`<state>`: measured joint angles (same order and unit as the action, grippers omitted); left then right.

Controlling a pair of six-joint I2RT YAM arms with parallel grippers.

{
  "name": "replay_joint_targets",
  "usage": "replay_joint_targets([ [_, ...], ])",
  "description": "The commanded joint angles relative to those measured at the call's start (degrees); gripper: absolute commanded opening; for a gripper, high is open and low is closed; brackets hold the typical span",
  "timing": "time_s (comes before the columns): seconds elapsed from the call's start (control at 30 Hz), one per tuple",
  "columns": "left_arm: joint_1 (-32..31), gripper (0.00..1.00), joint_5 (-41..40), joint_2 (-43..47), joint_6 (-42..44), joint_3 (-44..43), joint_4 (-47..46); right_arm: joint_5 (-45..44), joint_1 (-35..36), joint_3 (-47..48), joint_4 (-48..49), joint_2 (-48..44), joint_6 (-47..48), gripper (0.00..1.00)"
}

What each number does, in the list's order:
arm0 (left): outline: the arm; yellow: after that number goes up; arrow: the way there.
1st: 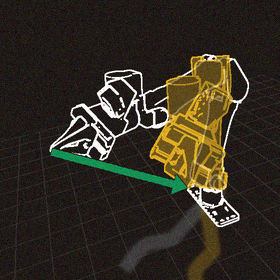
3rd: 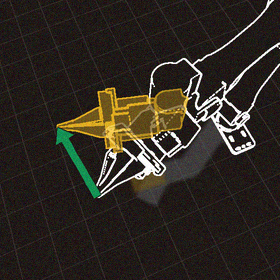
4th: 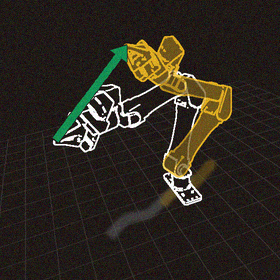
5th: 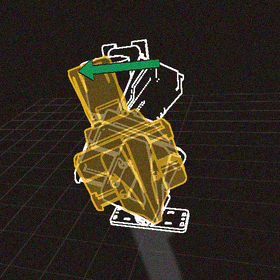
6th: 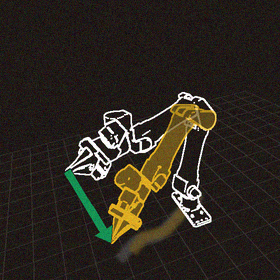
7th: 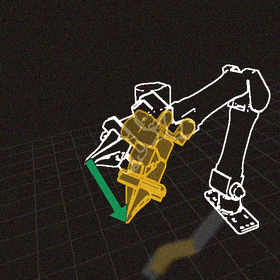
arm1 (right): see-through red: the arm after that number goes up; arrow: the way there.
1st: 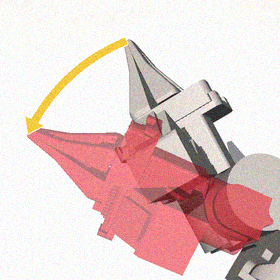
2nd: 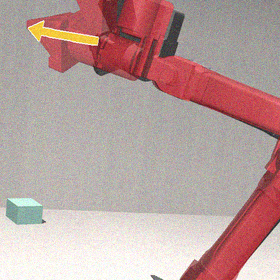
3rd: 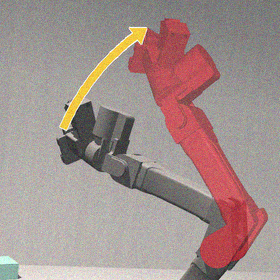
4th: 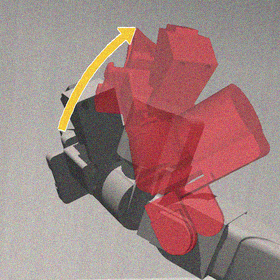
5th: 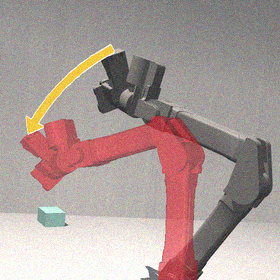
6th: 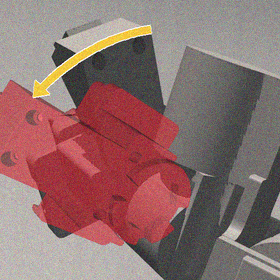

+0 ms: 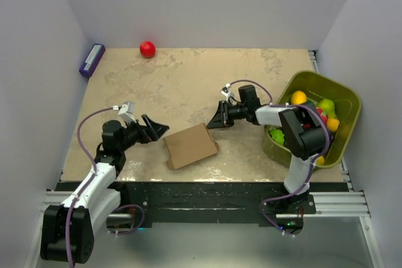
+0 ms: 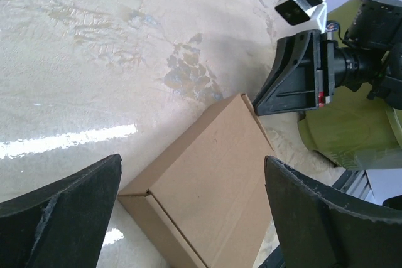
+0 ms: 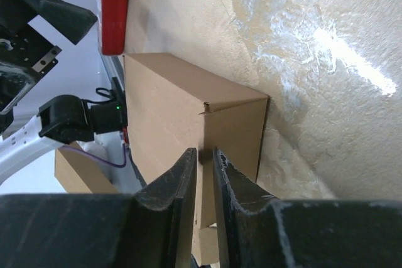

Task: Fold the paper box

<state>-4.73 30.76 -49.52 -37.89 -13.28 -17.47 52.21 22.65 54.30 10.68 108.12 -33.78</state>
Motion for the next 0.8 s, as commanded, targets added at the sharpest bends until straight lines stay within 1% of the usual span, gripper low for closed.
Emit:
replay_joint_targets([
  [0.0,0.95,1.00,2.89,0.82,-1.04,0.09,1.57,2.11,-0.51,0.19,-0.57,-2.91,-0.06,0.20],
  [0.13,0.95,1.00,3.34,2.31,-1.75,2.20,2.00,0.28,-0.51,0.28,-2.94,-3.00,1.87,0.23],
  [0.23,0.95,1.00,2.55,3.55,-1.40,2.38,3.58,-2.10,-0.24,0.45,-6.54,-3.87,4.86,0.34],
  [0.27,0.95,1.00,2.46,3.72,-1.05,2.12,3.94,-2.72,0.11,0.54,-7.42,-4.14,6.34,0.40],
  [0.33,0.95,1.00,2.28,3.64,-0.52,1.77,5.42,-4.21,0.63,0.72,-8.91,-4.58,7.58,0.44],
  [0.37,0.95,1.00,1.94,3.90,-0.08,1.59,5.87,-4.91,1.07,0.80,-9.44,-4.67,7.76,0.49],
  [0.47,0.95,1.00,1.06,4.78,0.53,1.32,7.45,-6.32,1.42,0.98,-10.06,-4.32,8.47,0.57],
  [0.53,0.95,1.00,1.05,5.22,0.80,1.32,8.15,-7.90,2.13,1.33,-10.50,-3.79,9.17,0.59],
  [0.67,0.95,1.00,1.14,5.05,1.32,1.32,8.68,-10.19,3.10,1.95,-12.35,-2.82,9.96,0.60],
  [0.7,0.95,1.00,1.23,4.96,1.41,1.24,9.03,-10.63,3.18,1.95,-12.17,-2.82,9.96,0.59],
  [0.77,0.95,1.00,1.05,5.31,1.50,1.15,9.21,-12.12,3.10,1.86,-12.78,-2.56,9.70,0.52],
])
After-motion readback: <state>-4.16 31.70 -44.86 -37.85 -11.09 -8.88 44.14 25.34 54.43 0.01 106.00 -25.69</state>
